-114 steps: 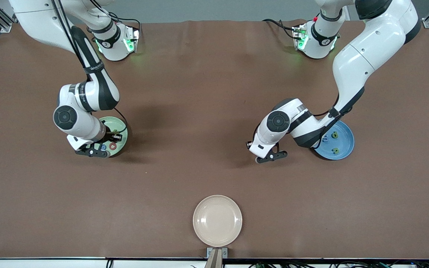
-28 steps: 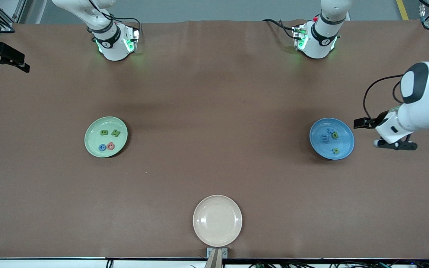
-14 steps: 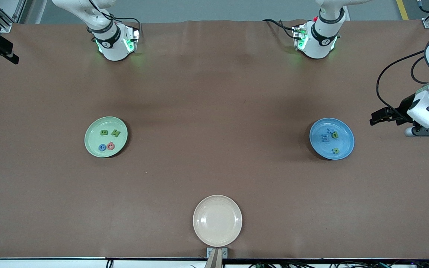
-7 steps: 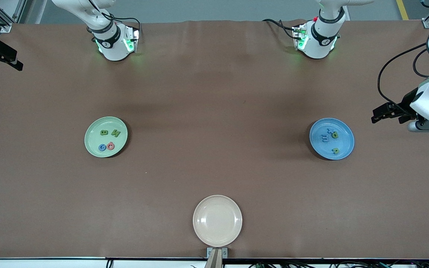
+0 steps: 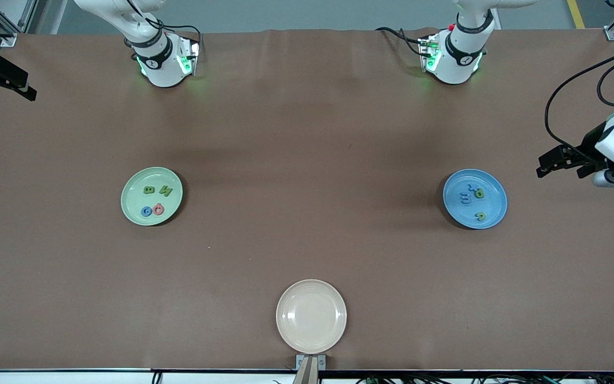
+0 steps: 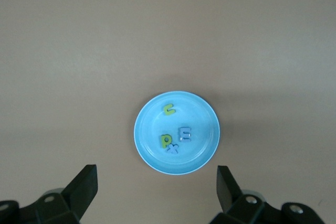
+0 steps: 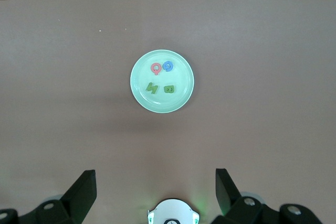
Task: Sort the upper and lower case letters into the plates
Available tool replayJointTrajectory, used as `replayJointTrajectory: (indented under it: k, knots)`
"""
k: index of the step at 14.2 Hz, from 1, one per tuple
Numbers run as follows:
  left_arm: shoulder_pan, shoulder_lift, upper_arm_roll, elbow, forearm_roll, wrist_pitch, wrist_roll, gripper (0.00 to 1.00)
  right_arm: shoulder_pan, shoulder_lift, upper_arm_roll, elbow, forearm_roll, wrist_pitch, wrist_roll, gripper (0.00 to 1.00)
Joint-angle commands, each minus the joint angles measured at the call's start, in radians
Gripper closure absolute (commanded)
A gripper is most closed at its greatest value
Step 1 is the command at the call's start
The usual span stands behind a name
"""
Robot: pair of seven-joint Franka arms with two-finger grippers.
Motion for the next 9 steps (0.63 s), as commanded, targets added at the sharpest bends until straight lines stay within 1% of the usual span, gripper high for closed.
replayJointTrajectory:
  k: [1,4,6,7,9]
  knots:
    - [-0.006,-0.053,-0.005,0.011,-0.010,-0.013,-0.003,0.00,-0.007,-0.011,0.003,-0.008,-0.008,-0.003,-0.021,0.00]
    - [-0.004,-0.085,-0.009,0.035,-0.004,-0.030,-0.019,0.00,-0.005,-0.011,0.004,-0.001,-0.025,-0.003,-0.025,0.00]
    - [-0.004,-0.091,-0.011,0.084,-0.004,-0.137,-0.024,0.00,-0.005,-0.011,0.004,-0.001,-0.030,-0.003,-0.027,0.00]
    - [-0.006,-0.091,-0.011,0.114,-0.004,-0.174,-0.024,0.00,-0.004,-0.011,0.006,-0.001,-0.047,-0.003,-0.048,0.00]
    - [-0.003,-0.094,-0.009,0.144,-0.004,-0.223,-0.024,0.00,-0.007,-0.014,0.004,0.002,-0.050,-0.006,-0.072,0.00]
